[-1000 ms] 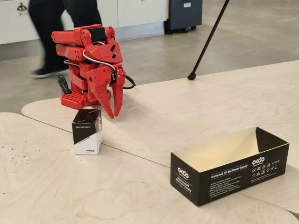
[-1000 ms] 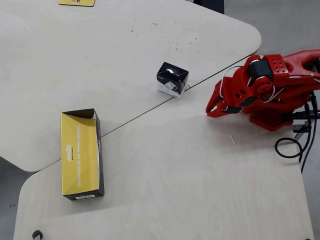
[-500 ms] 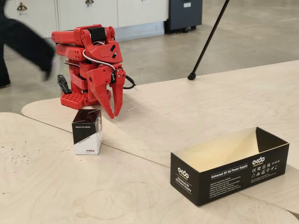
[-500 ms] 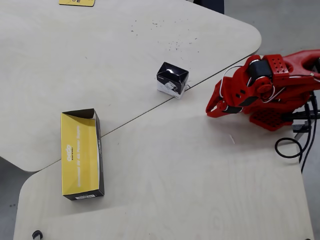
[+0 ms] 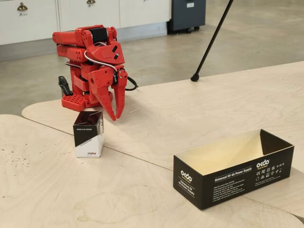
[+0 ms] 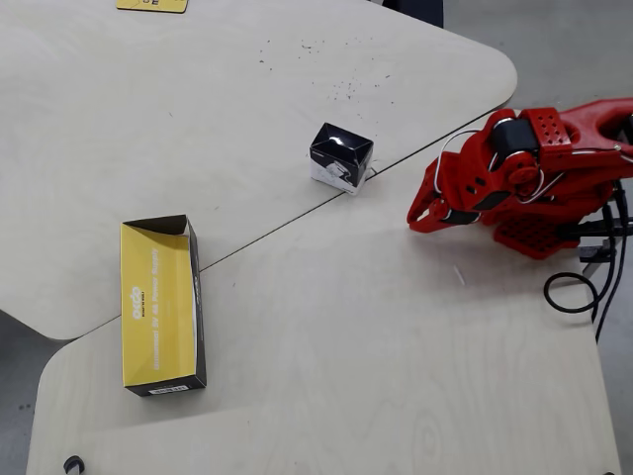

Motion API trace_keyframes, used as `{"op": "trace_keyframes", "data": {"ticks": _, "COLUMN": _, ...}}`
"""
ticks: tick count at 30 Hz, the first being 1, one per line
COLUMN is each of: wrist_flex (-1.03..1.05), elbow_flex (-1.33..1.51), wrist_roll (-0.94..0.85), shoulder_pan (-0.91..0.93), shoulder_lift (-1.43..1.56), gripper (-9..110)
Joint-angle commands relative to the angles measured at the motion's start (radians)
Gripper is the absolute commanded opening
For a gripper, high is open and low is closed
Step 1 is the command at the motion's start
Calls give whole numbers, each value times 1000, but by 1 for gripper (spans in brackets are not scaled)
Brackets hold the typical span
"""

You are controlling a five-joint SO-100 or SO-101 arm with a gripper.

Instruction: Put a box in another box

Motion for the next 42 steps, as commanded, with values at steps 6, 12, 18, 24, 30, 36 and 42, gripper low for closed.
{"op": "trace_keyframes", "data": {"ticks": 6, "wrist_flex": 78, "elbow_flex": -3, "wrist_roll": -2, "shoulder_pan": 6, "shoulder_lift": 12, "gripper": 0}}
{"op": "trace_keyframes", "data": {"ticks": 12, "wrist_flex": 78, "elbow_flex": -3, "wrist_roll": 0, "shoulder_pan": -87, "shoulder_lift": 14, "gripper": 0}}
{"op": "trace_keyframes", "data": {"ticks": 18, "wrist_flex": 77, "elbow_flex": -3, "wrist_roll": -44, "shoulder_pan": -104, "shoulder_lift": 14, "gripper": 0}}
{"op": "trace_keyframes", "data": {"ticks": 24, "wrist_flex": 77, "elbow_flex": -3, "wrist_roll": -46, "shoulder_pan": -20, "shoulder_lift": 14, "gripper": 3}}
{"op": "trace_keyframes", "data": {"ticks": 30, "wrist_flex": 48, "elbow_flex": -3, "wrist_roll": -167, "shoulder_pan": 284, "shoulder_lift": 14, "gripper": 9}}
{"op": "trace_keyframes", "data": {"ticks": 36, "wrist_flex": -6, "elbow_flex": -3, "wrist_roll": -215, "shoulder_pan": 629, "shoulder_lift": 12, "gripper": 9}}
{"op": "trace_keyframes", "data": {"ticks": 42, "wrist_flex": -2, "elbow_flex": -3, "wrist_roll": -241, "shoulder_pan": 888, "shoulder_lift": 78, "gripper": 9}}
